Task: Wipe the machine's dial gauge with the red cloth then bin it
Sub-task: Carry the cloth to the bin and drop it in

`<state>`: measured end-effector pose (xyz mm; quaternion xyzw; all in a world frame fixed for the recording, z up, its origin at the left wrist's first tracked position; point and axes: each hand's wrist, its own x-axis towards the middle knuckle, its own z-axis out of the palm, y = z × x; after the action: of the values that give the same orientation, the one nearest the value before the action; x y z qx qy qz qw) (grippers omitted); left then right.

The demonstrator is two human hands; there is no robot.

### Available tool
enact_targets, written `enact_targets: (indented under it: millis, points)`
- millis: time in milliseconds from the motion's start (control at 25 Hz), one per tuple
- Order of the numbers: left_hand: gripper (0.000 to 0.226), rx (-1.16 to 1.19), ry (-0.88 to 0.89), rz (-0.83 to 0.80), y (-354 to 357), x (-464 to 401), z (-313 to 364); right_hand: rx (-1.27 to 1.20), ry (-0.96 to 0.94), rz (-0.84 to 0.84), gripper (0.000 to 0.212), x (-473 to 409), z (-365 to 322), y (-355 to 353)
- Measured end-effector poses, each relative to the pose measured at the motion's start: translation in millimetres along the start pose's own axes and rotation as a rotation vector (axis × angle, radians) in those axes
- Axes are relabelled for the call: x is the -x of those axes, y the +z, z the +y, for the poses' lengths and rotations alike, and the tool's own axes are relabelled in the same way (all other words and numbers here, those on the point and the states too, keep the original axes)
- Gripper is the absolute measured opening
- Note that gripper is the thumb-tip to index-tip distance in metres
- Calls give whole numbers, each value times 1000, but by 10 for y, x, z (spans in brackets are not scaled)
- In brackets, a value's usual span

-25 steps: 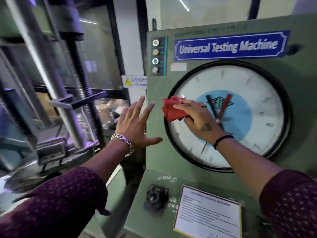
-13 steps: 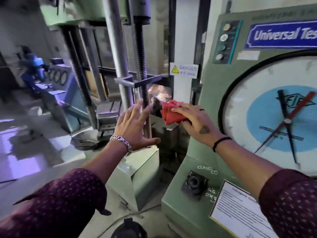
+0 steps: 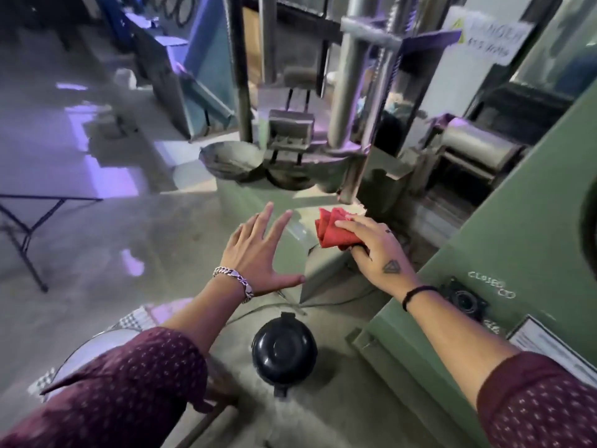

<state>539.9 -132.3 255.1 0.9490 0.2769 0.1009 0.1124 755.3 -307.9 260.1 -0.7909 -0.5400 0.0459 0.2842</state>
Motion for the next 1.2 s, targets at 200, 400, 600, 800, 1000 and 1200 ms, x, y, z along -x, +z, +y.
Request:
enact_targets:
  millis: [200, 400, 600, 800, 1000, 1200]
  points:
    - [140, 66, -106, -114, 534, 465, -716, -66, 57, -86, 67, 122, 2, 1023]
    - [143, 99, -182, -245, 1037, 833, -1129, -137, 144, -173, 68, 493, 116, 1767]
    - [142, 134, -259, -339, 1392, 1046, -1312, -174, 211, -258, 73, 725, 267, 2278]
    - [142, 186, -317, -389, 1784, 1028, -1483, -169, 310, -315, 75, 721, 511, 2665]
    - [142, 236, -332, -482, 2337, 908, -1509, -178, 404, -378, 74, 906, 854, 3159]
    - [144, 239, -315, -573, 2781, 711, -1588, -214, 424, -439, 67, 971, 1135, 3573]
